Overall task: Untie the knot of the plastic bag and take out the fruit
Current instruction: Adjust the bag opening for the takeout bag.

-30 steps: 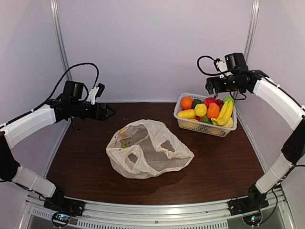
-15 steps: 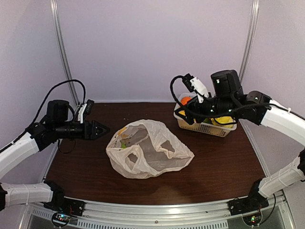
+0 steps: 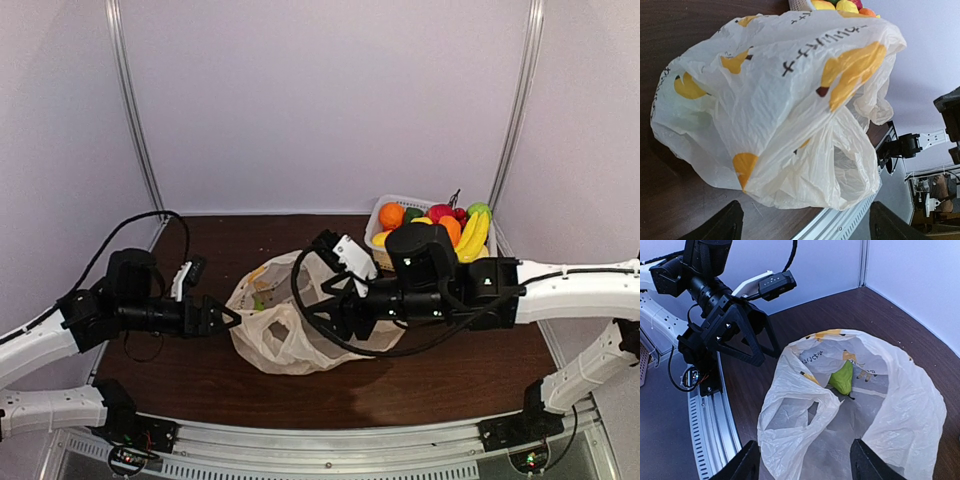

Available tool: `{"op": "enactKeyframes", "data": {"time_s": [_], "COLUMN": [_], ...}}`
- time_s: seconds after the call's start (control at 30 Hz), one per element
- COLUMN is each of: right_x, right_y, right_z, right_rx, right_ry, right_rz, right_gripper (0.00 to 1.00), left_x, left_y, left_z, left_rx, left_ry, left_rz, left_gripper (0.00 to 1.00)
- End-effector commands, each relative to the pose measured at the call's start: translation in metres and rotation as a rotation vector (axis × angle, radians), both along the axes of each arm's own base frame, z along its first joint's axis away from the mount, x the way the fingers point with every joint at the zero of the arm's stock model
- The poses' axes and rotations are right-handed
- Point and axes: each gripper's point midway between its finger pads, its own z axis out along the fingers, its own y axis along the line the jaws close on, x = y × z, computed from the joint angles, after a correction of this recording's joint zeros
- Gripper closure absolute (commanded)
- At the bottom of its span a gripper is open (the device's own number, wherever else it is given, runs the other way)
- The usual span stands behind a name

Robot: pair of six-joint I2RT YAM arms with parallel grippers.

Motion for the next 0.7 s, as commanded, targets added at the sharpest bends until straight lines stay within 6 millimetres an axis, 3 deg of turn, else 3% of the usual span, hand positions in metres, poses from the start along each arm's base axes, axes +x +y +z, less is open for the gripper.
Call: {"op": "enactKeyframes", "data": {"time_s": [0.0, 0.1, 0.23, 0.43, 0.53, 0.67], "right_x": [-0.008, -0.014, -0.018, -0.015, -0.016, -0.021], "right_y": [0.029, 0.045, 0.054, 0.048, 0.047, 0.053], "right_z": [-0.016, -0.04, -0.071, -0.098, -0.103, -0.107], "right_rx": [0.002, -0.03, -0.082, -0.116, -0.09, -0.053], "right_ry": [-0.008, 0.012, 0.023, 0.042, 0.068, 0.099], "right_rz": [0.005, 0.019, -0.004, -0.073, -0.086, -0.07], "right_gripper": [0.38, 0.37, 0.24, 0.15, 0.17, 0.34], "left_x": [0.002, 0.003, 0.006, 0.006, 0.007, 0.006], "left_y": [0.0, -0.007, -0.01, -0.014, -0.015, -0.016], "left_z": [-0.009, -0.006, -0.006, -0.016, -0.015, -0.017], "left_rx": [-0.012, -0.077, -0.117, -0.111, -0.127, -0.136], "left_ry": [0.034, 0.03, 0.035, 0.052, 0.049, 0.06], "left_rz": [0.081, 0.083, 0.1, 0.089, 0.09, 0.093], "left_gripper": [0.1, 0.09, 0.1, 0.26, 0.3, 0.24]}}
